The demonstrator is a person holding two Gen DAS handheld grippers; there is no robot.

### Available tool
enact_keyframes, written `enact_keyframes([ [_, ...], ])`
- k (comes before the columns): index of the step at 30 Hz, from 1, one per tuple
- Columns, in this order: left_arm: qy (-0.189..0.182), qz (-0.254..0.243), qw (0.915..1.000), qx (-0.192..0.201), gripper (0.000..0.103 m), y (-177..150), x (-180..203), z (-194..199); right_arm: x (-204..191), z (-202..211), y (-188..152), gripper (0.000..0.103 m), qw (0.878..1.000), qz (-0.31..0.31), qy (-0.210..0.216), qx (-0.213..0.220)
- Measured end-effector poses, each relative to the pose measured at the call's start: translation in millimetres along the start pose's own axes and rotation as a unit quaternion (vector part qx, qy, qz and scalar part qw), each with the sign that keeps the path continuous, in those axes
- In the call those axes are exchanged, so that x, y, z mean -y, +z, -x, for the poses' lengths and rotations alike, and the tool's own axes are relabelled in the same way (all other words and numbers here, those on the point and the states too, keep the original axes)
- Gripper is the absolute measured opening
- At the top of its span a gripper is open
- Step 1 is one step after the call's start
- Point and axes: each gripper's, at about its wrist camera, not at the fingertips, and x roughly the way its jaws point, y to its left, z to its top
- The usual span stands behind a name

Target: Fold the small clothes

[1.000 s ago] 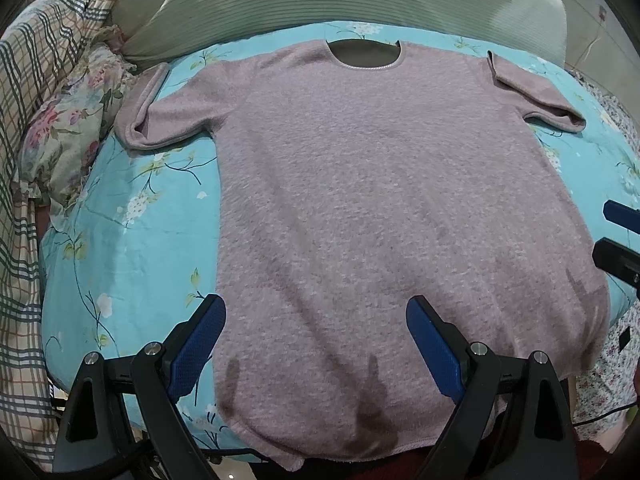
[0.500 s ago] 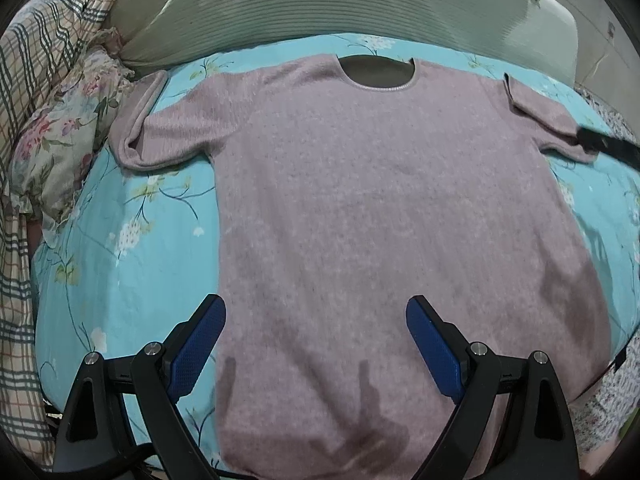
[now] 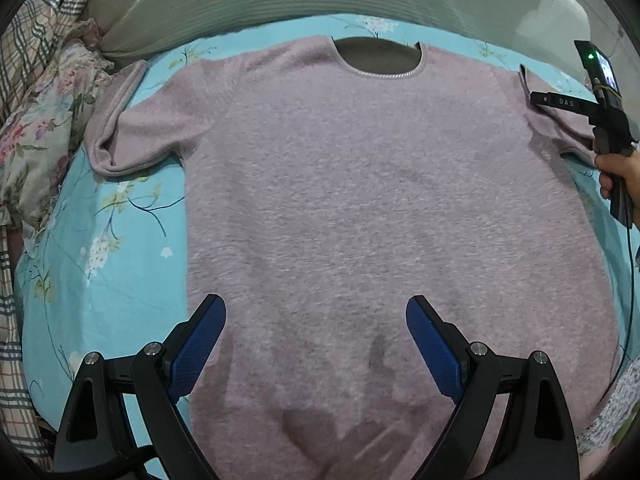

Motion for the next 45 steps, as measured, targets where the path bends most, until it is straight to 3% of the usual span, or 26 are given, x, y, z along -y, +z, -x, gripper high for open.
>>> enact_keyframes([
  [2, -0.003, 0.001, 1.0, -0.003, 0.093, 3, 1, -6, 7, -10, 0, 0.044, 1.0, -0.005, 0.001, -0.012],
  [5, -0.008, 0.001, 0.9999, -0.006, 0.093, 6, 2, -10, 10, -12, -1, 0.004, 1.0, -0.01, 0.016, -0.014],
  [10, -0.017, 0.004, 0.9999, 0.001, 0.093, 10, 1, -8, 13, 15, 1, 0.003, 0.994, -0.074, 0.072, 0.023],
  [15, -0.028, 0.017, 0.9994, 0.011, 0.093, 10, -6, -1, -15, 31, 14, 0.003, 0.97, -0.141, 0.196, 0.035],
  [20, -0.039, 0.032, 0.9986, 0.016, 0.093, 12, -20, 1, -94, 35, 33, 0.003, 0.94, -0.139, 0.311, 0.026],
  [23, -0.06, 0.048, 0.9968, 0.023, 0.093, 14, -34, 3, -157, 23, 44, 0.003, 0.913, -0.132, 0.386, 0.003],
  [26, -0.075, 0.067, 0.9943, 0.037, 0.093, 18, -50, 5, -209, 11, 44, 0.003, 0.898, -0.12, 0.423, -0.02],
  [32, -0.098, 0.097, 0.9896, 0.04, 0.092, 27, -84, -4, -284, -27, 42, 0.003, 0.879, -0.098, 0.463, -0.065],
  [35, -0.113, 0.105, 0.9873, 0.039, 0.092, 39, -96, -15, -294, -48, 33, 0.007, 0.876, -0.104, 0.461, -0.101],
  [38, -0.136, 0.112, 0.9837, 0.038, 0.092, 56, -104, -28, -287, -52, 28, 0.007, 0.87, -0.118, 0.464, -0.119],
  [45, -0.165, 0.121, 0.9786, 0.022, 0.092, 108, -115, -74, -213, -3, 25, 0.007, 0.888, -0.146, 0.434, -0.046],
])
